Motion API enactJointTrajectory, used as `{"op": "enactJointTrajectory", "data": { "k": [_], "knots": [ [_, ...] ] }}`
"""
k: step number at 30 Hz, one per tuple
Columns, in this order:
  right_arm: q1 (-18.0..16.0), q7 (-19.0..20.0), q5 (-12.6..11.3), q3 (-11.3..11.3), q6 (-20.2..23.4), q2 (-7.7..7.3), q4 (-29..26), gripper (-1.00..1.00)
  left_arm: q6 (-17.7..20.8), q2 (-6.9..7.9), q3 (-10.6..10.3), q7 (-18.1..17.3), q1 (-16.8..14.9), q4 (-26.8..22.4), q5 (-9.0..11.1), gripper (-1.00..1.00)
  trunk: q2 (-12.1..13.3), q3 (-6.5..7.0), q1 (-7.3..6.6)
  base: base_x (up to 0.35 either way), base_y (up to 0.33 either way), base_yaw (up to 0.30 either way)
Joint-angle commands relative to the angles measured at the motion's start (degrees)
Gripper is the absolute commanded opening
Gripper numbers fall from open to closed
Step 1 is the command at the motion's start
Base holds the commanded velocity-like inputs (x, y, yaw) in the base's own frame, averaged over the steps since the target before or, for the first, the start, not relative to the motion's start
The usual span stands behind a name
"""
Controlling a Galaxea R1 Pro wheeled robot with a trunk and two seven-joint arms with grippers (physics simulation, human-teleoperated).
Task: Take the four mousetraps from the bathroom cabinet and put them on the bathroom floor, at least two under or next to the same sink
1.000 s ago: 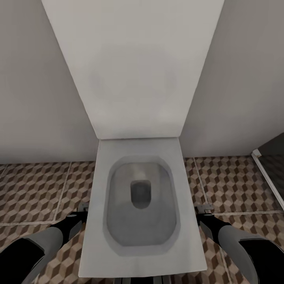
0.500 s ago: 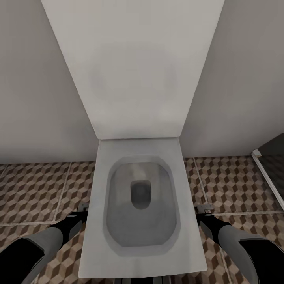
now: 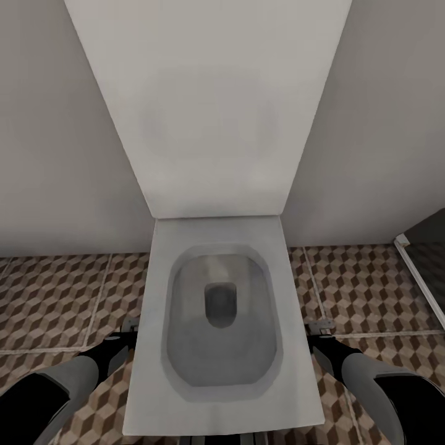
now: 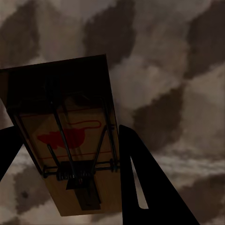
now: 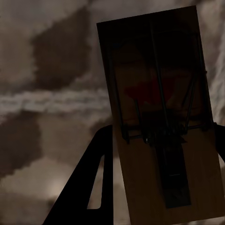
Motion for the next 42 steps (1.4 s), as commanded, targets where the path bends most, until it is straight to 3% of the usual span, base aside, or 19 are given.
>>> {"op": "enactJointTrajectory", "data": {
  "k": [1,24,33,42],
  "knots": [
    [-0.1,0.0,0.0,0.5,0.2,0.01,0.1,-1.0,0.1,0.01,-0.5,0.1,0.0,0.0,0.3,-1.0,0.0,-0.03,-0.01,0.0,0.0,0.0],
    [-0.1,0.0,0.0,0.5,0.4,0.01,0.1,-1.0,0.4,0.01,-0.5,0.1,0.0,0.0,0.3,-1.0,0.0,-0.03,-0.01,0.0,0.0,0.0],
    [0.0,0.0,0.0,0.5,-0.2,0.69,0.2,-1.0,0.6,0.01,-0.5,0.1,0.0,0.0,0.3,-1.0,0.0,-0.03,-0.01,0.0,0.0,0.0],
    [2.9,0.0,0.0,0.5,-0.5,1.03,0.2,-1.0,0.6,0.04,-0.5,0.0,0.1,0.0,0.4,-1.0,0.0,-0.03,-0.01,0.0,0.0,0.0]
  ]
}}
